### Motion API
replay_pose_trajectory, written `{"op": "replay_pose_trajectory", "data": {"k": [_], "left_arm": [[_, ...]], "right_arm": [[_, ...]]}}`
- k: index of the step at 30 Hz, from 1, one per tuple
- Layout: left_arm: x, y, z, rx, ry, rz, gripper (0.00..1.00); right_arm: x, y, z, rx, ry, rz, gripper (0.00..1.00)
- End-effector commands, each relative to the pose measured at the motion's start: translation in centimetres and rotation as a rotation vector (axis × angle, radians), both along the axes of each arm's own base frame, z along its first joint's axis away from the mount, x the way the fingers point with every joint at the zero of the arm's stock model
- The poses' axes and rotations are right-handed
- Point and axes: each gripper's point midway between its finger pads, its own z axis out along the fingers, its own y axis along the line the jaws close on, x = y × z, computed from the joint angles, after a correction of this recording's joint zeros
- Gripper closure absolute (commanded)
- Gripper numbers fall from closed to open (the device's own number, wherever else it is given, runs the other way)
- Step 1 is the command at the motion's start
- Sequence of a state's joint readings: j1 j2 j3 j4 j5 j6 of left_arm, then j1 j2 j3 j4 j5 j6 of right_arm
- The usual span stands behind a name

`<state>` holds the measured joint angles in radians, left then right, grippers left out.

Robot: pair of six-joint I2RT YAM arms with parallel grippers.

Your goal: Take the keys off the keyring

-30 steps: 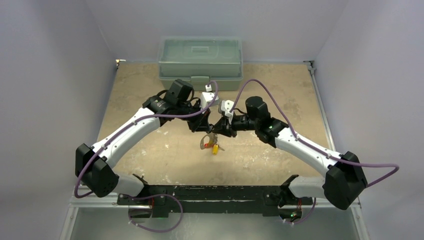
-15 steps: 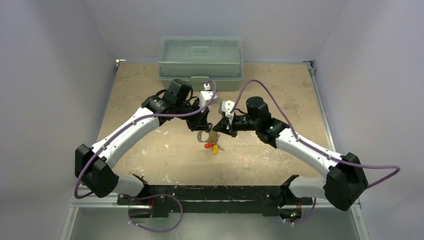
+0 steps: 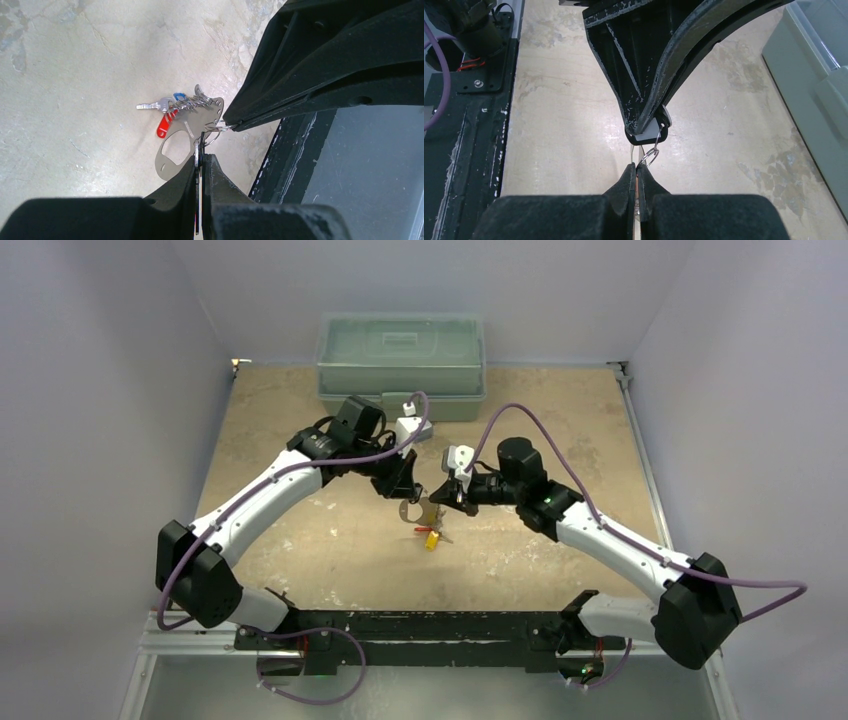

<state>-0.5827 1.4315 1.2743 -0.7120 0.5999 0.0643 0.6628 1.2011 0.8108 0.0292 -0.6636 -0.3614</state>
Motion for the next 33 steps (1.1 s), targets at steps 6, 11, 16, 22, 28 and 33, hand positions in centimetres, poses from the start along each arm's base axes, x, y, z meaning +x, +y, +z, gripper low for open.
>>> {"op": "replay_pose_trajectory", "data": {"k": [6, 11, 16, 22, 28, 33], "left_arm": [[0.7, -0.1, -0.1, -0.013, 0.000, 0.014, 1.00], [0.6, -0.1, 0.5, -0.019, -0.016, -0.004, 1.00], [1.3, -0.4, 2.5, -0.040, -0.083, -0.028, 1.00], [1.4, -0.7, 3.8, -0.055, -0.112, -0.055, 1.00], [1.2, -0.6, 3.9, -0.058, -0.119, -0.057, 1.00], [1.1, -0.5, 4.0, -0.059, -0.123, -0.064, 1.00]], "right_arm": [[0.0, 0.3, 2.1, 0.043, -0.060, 0.015, 1.00], [-0.2, 0.3, 1.5, 0.027, -0.048, 0.025, 1.00], [-0.3, 0.2, 0.4, 0.001, -0.037, 0.039, 0.86], [0.0, 0.4, 0.8, 0.013, -0.025, 0.020, 0.69], [0.7, 0.8, 1.3, 0.031, -0.004, -0.007, 0.58], [1.3, 0.9, 1.7, 0.040, -0.007, -0.037, 0.57]]}}
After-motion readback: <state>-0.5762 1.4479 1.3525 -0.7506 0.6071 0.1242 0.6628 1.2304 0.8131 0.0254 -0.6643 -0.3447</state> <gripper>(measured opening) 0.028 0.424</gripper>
